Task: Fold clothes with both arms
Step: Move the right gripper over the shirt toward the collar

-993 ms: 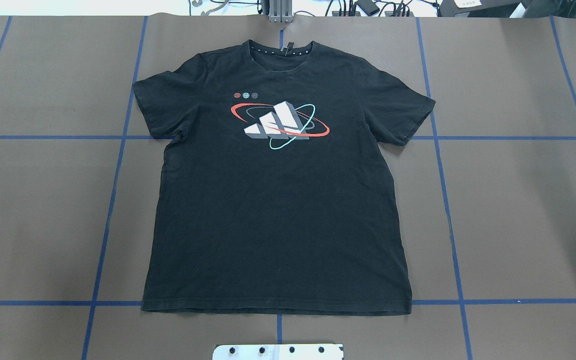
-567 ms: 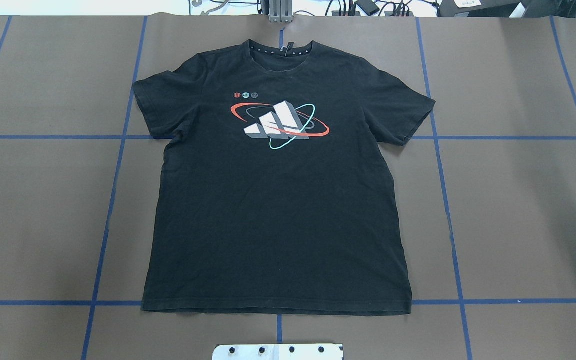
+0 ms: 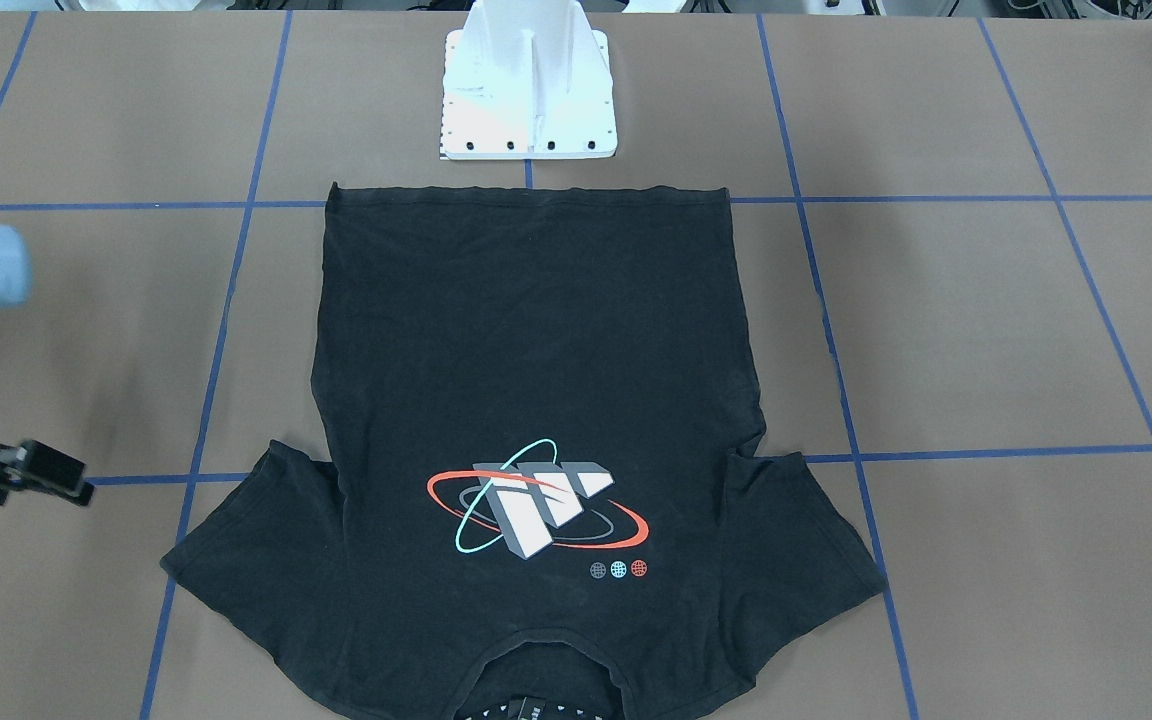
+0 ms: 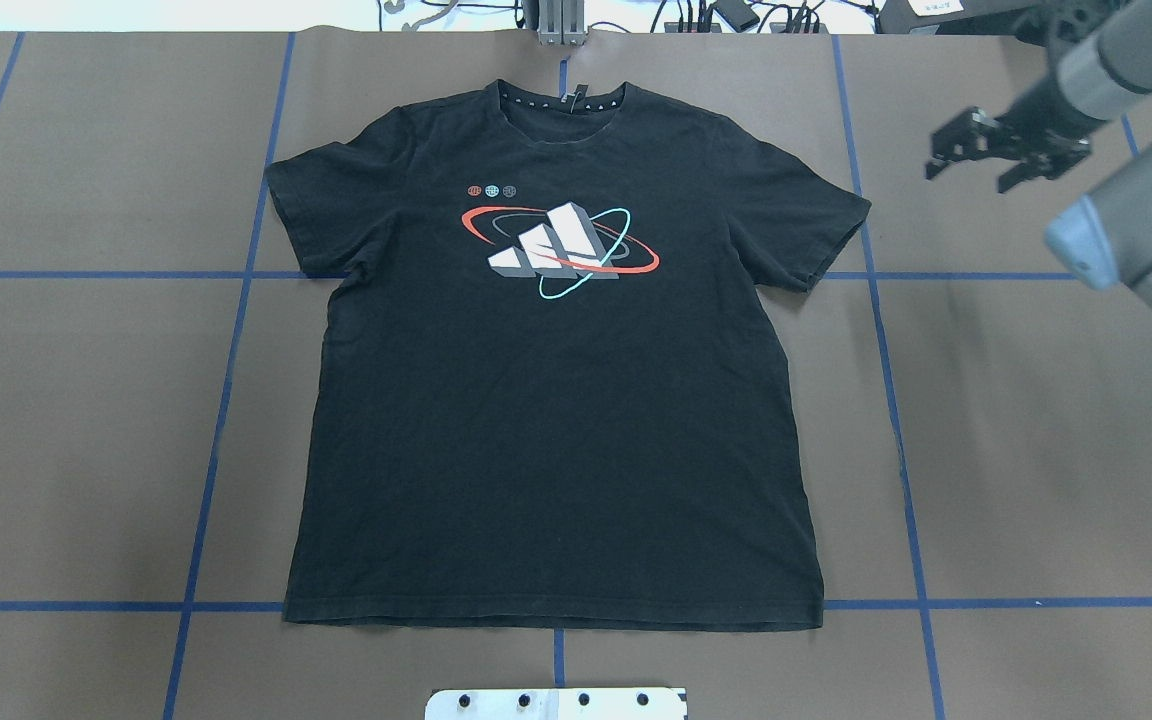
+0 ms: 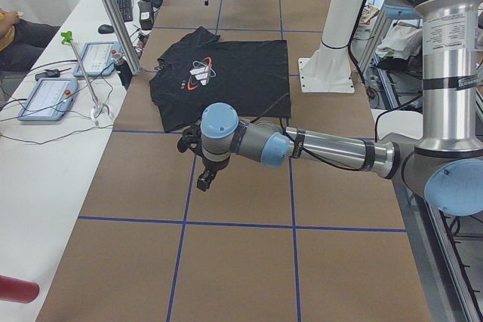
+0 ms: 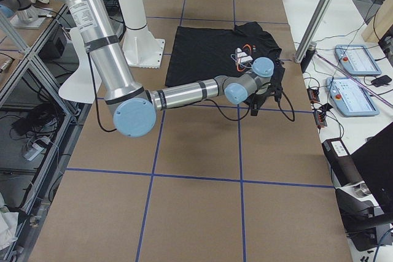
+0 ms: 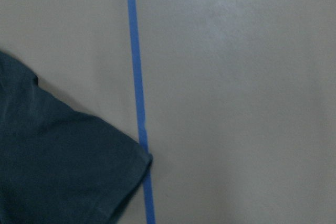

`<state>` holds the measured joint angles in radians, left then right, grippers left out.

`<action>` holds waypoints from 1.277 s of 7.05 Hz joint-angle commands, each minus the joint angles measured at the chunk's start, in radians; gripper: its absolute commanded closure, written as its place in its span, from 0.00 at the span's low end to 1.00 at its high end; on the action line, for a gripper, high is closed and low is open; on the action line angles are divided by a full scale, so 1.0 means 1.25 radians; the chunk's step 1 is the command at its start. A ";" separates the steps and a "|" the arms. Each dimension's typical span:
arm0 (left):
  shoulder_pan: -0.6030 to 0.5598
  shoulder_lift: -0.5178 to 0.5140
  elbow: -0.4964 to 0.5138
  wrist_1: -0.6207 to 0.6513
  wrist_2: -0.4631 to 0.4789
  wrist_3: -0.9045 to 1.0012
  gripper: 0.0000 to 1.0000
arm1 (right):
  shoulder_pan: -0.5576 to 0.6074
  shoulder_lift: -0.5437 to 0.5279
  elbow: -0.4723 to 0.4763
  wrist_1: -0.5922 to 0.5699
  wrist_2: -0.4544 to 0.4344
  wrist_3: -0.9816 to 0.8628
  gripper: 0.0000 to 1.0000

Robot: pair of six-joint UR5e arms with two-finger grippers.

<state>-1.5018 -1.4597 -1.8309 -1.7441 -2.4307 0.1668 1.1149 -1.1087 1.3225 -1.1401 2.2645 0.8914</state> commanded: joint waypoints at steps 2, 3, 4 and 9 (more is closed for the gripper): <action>0.000 0.000 -0.001 0.000 0.001 -0.005 0.00 | -0.065 0.142 -0.222 0.201 -0.091 0.230 0.08; 0.000 0.000 -0.008 0.000 0.001 -0.006 0.00 | -0.074 0.142 -0.231 0.206 -0.108 0.231 0.08; 0.000 0.000 -0.008 0.001 0.001 -0.006 0.00 | -0.083 0.144 -0.242 0.208 -0.118 0.231 0.09; 0.000 -0.008 -0.014 -0.001 -0.001 -0.081 0.00 | -0.108 0.113 -0.235 0.208 -0.157 0.227 0.17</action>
<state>-1.5018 -1.4689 -1.8476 -1.7453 -2.4313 0.0732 0.9780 -0.9518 1.0185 -0.8817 2.0662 1.1771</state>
